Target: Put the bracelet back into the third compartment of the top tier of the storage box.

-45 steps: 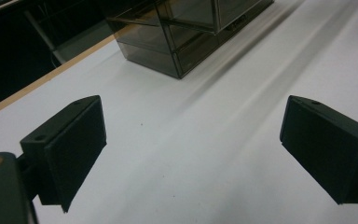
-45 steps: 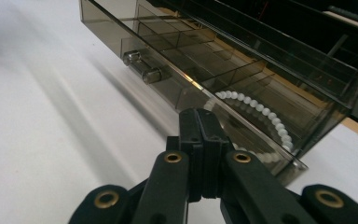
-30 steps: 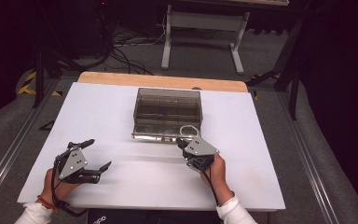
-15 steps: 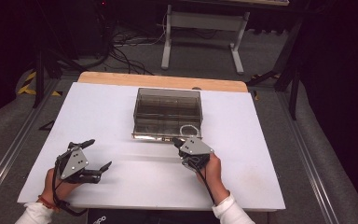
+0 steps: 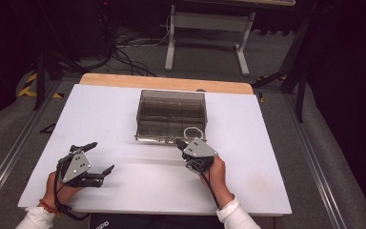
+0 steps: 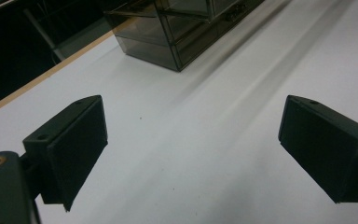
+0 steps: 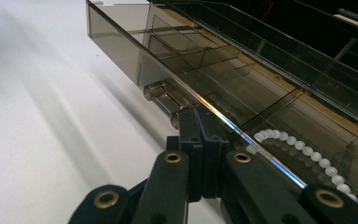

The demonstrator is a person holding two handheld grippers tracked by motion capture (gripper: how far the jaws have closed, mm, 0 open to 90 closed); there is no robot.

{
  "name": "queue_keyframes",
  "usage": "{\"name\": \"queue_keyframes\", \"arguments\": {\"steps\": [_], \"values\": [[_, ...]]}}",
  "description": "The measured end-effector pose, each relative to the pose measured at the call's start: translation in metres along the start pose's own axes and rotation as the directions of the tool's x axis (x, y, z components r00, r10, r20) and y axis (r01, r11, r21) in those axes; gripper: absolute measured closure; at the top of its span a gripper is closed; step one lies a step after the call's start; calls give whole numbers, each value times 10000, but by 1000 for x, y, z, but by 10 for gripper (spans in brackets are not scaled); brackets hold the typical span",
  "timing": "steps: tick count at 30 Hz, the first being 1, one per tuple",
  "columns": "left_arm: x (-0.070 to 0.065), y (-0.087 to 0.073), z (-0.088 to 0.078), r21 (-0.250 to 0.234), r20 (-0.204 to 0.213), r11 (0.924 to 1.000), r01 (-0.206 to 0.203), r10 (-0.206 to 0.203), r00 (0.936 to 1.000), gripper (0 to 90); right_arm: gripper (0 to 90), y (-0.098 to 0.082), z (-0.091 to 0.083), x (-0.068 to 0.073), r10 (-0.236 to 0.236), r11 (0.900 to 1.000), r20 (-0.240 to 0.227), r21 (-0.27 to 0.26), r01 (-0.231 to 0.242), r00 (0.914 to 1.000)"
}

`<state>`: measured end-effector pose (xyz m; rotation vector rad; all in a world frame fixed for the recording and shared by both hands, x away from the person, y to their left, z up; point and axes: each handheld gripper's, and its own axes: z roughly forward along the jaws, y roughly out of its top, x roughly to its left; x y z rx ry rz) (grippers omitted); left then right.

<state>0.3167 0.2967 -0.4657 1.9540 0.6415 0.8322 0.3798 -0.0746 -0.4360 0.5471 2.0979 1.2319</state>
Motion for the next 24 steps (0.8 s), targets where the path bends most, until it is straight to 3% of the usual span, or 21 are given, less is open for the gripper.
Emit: {"name": "queue_keyframes", "arguments": {"steps": [11,24], "values": [[3,0,3,-106,128,9997,216,-215,9997,88,900,2,5,-2,189,9998,145,0,-189,9997],[1,-2,-2,-56,-8,9999,136,-136,9999,88,900,2,7,-3,113,9999,287,-49,-112,9995]]}}
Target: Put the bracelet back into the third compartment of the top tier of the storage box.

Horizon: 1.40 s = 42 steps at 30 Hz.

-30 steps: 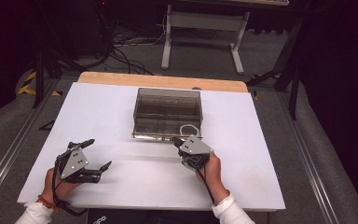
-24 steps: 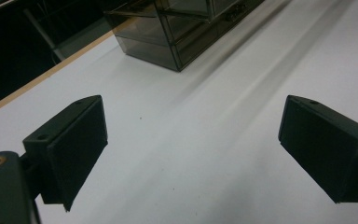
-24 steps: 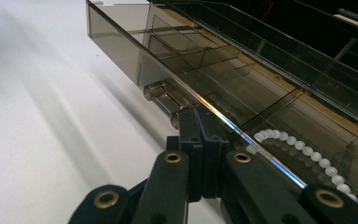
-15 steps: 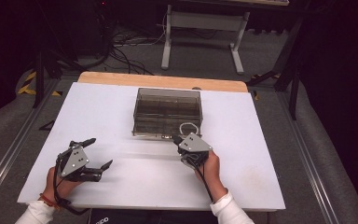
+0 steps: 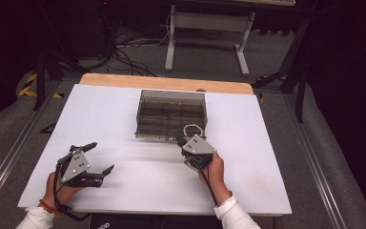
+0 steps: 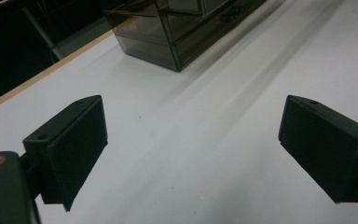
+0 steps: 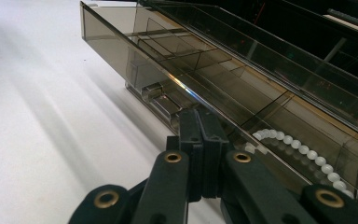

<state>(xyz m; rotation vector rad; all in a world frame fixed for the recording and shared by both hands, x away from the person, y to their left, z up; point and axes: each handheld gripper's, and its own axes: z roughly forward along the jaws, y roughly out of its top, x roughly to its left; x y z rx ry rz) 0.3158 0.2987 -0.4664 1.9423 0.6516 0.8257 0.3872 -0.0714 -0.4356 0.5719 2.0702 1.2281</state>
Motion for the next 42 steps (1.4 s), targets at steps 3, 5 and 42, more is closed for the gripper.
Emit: {"name": "queue_keyframes", "arguments": {"steps": [3,5,42], "values": [[1,0,-1,-21,13,10000,73,-73,10000,88,900,0,0,-1,-11,10000,34,-9,11,10000],[1,-1,-2,13,-13,10000,49,-49,10000,88,900,0,1,-1,25,10000,45,-16,-24,10000],[2,-2,-3,-14,-122,9999,144,-144,9998,86,900,0,4,-4,201,9998,93,45,-201,9998]]}}
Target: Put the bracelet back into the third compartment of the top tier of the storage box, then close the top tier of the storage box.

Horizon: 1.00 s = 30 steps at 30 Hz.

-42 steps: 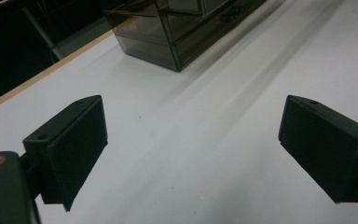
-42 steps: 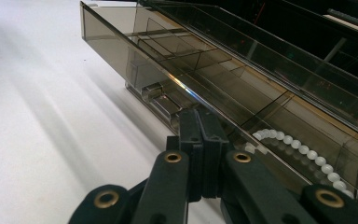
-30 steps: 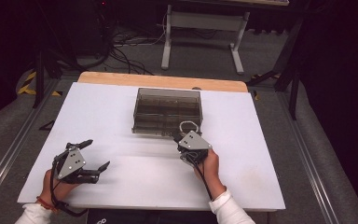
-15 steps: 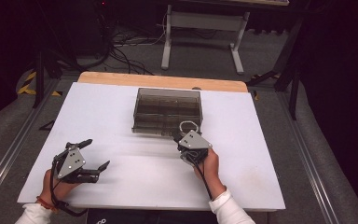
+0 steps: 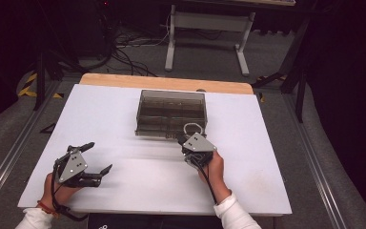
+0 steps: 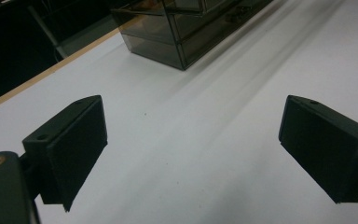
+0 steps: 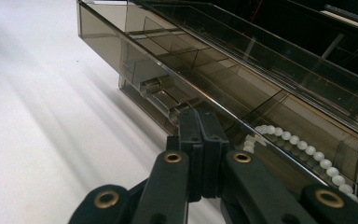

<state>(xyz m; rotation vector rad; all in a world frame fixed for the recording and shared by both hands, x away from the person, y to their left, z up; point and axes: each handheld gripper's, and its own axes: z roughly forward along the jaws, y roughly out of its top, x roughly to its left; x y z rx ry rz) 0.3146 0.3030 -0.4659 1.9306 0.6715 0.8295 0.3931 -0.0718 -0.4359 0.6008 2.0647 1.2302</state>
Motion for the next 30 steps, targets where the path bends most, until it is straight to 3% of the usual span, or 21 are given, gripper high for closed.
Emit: {"name": "queue_keyframes", "arguments": {"steps": [30], "values": [[-1,1,0,66,25,10000,-40,40,10000,87,900,1,3,0,-82,10000,164,-49,83,9998]]}}
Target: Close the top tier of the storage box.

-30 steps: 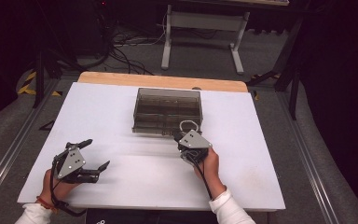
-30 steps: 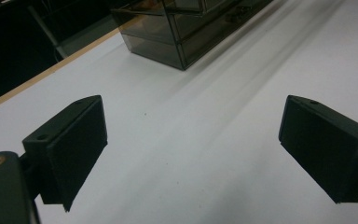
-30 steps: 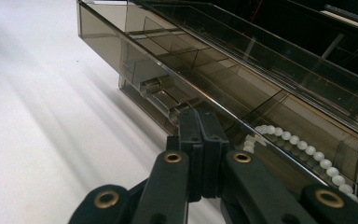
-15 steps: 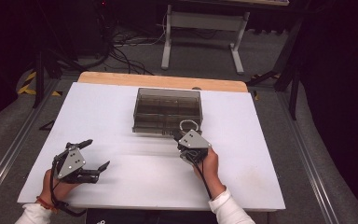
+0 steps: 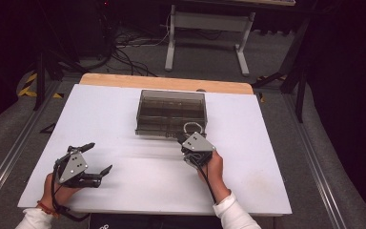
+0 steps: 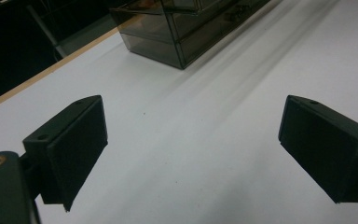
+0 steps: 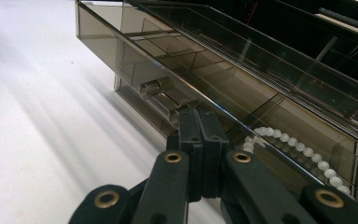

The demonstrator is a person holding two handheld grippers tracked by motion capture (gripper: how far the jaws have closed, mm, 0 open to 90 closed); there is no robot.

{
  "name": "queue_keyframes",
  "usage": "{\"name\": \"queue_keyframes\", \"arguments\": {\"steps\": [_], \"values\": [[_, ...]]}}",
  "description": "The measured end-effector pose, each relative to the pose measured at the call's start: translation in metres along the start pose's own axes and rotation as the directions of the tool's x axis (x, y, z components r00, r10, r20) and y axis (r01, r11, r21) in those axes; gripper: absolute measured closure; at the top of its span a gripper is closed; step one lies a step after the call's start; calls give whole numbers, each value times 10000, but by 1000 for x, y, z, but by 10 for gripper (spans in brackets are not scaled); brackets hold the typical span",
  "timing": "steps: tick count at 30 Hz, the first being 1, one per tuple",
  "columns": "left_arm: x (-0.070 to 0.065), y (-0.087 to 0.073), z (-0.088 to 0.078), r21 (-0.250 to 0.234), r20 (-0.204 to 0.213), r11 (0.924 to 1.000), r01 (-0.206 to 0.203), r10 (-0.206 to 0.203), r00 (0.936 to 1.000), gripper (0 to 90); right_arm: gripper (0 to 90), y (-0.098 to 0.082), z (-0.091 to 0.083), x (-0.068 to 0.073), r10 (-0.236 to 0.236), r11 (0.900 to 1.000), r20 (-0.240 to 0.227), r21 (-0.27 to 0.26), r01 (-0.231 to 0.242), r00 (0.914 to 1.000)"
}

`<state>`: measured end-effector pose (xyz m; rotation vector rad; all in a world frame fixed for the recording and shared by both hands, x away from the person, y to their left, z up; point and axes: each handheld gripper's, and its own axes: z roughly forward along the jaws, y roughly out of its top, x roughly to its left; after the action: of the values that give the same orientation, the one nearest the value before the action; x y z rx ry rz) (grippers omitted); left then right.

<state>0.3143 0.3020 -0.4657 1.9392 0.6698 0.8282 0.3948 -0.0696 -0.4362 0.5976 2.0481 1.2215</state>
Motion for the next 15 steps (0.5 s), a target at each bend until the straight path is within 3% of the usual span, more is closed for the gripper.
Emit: {"name": "queue_keyframes", "arguments": {"steps": [15], "values": [[-1,-1,0,90,2,9999,-87,87,10000,87,900,0,5,-4,51,10000,86,-7,-51,10000]]}}
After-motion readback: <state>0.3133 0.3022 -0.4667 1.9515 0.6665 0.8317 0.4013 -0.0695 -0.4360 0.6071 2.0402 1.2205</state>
